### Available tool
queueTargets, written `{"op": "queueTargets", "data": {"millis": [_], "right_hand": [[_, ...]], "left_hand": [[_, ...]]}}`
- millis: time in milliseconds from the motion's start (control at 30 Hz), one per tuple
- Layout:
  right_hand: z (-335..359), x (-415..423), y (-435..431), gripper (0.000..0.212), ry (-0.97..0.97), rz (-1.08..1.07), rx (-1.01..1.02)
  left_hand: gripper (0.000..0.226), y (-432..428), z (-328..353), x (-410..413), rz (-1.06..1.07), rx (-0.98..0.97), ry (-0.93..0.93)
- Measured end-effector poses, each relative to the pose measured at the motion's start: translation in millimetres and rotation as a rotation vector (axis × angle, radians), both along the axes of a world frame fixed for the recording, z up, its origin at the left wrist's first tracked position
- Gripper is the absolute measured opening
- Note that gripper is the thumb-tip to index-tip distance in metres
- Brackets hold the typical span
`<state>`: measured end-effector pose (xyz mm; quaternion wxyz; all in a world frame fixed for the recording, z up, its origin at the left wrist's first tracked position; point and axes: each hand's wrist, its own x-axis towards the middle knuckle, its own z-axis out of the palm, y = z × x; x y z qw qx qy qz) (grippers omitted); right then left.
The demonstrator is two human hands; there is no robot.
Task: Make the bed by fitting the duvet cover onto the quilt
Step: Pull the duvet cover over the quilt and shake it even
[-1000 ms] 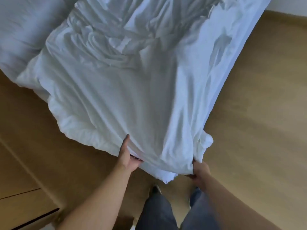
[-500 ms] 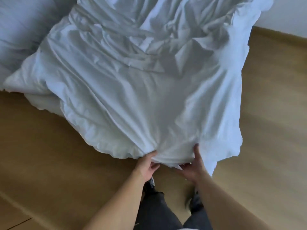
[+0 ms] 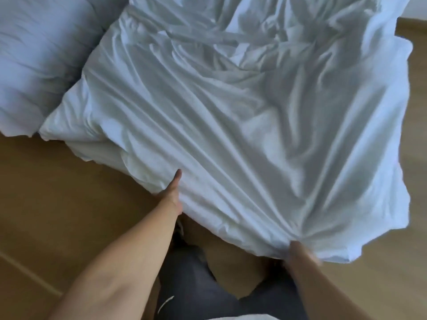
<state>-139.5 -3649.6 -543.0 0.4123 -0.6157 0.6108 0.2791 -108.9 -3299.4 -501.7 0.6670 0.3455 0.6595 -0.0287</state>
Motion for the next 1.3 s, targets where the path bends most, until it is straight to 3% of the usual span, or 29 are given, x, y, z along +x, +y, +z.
{"op": "queueTargets", "data": {"millis": [67, 133, 200, 267, 333, 433, 533, 600, 700, 767, 933, 1033, 1100, 1167, 1300], "right_hand": [[14, 12, 65, 0.063, -0.116, 0.197, -0.415], [31, 31, 153, 0.062, -0.529, 0.423, -0.608], [35, 51, 256, 0.074, -0.772, 0.977, -0.441], [36, 63, 354, 0.106, -0.648, 1.505, -0.176], [27, 70, 434, 0.112, -0.515, 1.761, -0.167], [7, 79, 499, 0.068, -0.399, 1.781, -0.26], [-3, 65, 511, 0.027, -0.431, 1.669, -0.251], [-12, 28, 513, 0.016, -0.491, 1.586, -0.239], [-23, -29, 520, 0.025, -0.333, 1.614, -0.265], [-22, -32, 527, 0.035, -0.246, 1.672, -0.306], [13, 0, 564, 0.039, -0.195, 1.625, -0.49], [28, 10, 580, 0.038, -0.249, 1.567, -0.51], [37, 12, 602, 0.041, -0.286, 1.542, -0.518], [44, 18, 627, 0.056, -0.35, 1.491, -0.537], [70, 31, 701, 0.113, -0.536, 1.407, -0.536]], "left_hand": [[0.136, 45, -13, 7, 0.015, 0.175, 0.01], [0.123, 94, -28, 22, 0.005, 0.208, -0.045], [0.09, 139, -43, 36, -0.045, 0.197, -0.049], [0.057, 175, -54, 36, -0.23, 0.156, -0.003], [0.047, 211, -52, 30, -0.421, -0.004, -0.013], [0.059, 302, -42, 32, -0.336, -0.091, -0.164], [0.1, 405, -35, 49, -0.111, -0.044, -0.269], [0.094, 457, -35, 66, -0.094, -0.031, -0.312], [0.052, 490, -40, 74, -0.12, -0.069, -0.295], [0.038, 497, -40, 61, -0.154, -0.108, -0.311], [0.041, 556, -14, 27, -0.16, -0.113, -0.569], [0.048, 582, 4, 37, -0.038, -0.14, -0.762], [0.046, 593, 20, 51, 0.004, -0.136, -0.738], [0.05, 598, 33, 67, -0.078, -0.161, -0.686], [0.039, 603, 62, 76, -0.182, -0.135, -0.635]]}}
